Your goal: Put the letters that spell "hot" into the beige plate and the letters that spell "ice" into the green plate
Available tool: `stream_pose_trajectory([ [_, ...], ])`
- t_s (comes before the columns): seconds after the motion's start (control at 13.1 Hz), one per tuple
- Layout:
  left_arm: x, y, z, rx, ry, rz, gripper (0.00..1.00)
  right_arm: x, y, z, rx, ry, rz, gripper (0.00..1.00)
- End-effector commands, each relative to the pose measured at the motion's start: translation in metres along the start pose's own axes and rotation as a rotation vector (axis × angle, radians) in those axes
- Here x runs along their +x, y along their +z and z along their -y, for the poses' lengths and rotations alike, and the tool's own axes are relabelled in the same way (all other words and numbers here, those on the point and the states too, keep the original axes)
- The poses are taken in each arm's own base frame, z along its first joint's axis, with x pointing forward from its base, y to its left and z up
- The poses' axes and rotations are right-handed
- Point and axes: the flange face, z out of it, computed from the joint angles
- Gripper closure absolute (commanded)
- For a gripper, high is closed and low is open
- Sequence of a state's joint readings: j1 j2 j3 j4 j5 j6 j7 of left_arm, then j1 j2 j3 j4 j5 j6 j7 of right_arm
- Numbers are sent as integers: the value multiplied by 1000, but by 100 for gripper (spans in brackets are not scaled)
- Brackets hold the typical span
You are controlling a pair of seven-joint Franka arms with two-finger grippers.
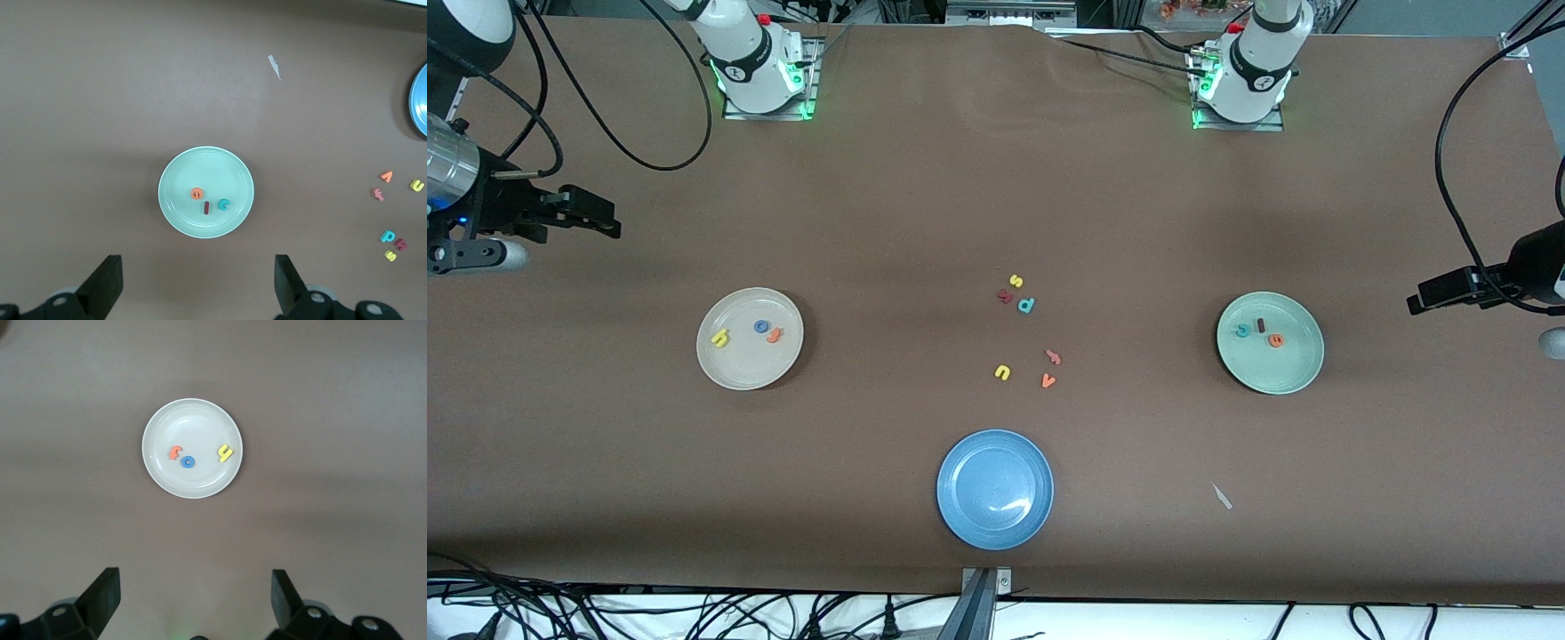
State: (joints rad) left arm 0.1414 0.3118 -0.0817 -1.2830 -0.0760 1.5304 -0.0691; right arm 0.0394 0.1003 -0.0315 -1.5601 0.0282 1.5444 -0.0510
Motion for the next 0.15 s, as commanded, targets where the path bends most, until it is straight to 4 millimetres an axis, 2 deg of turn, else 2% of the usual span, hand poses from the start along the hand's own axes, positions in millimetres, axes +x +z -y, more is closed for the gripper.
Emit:
stream_pose_trajectory([
  [0.0,-5,-3,0,22,24,-12,0,3,-5,-5,-15,-1,11,0],
  [0.08,-4,-2,0,22,24,-10,0,3,-4,-4,-18,-4,18,0],
])
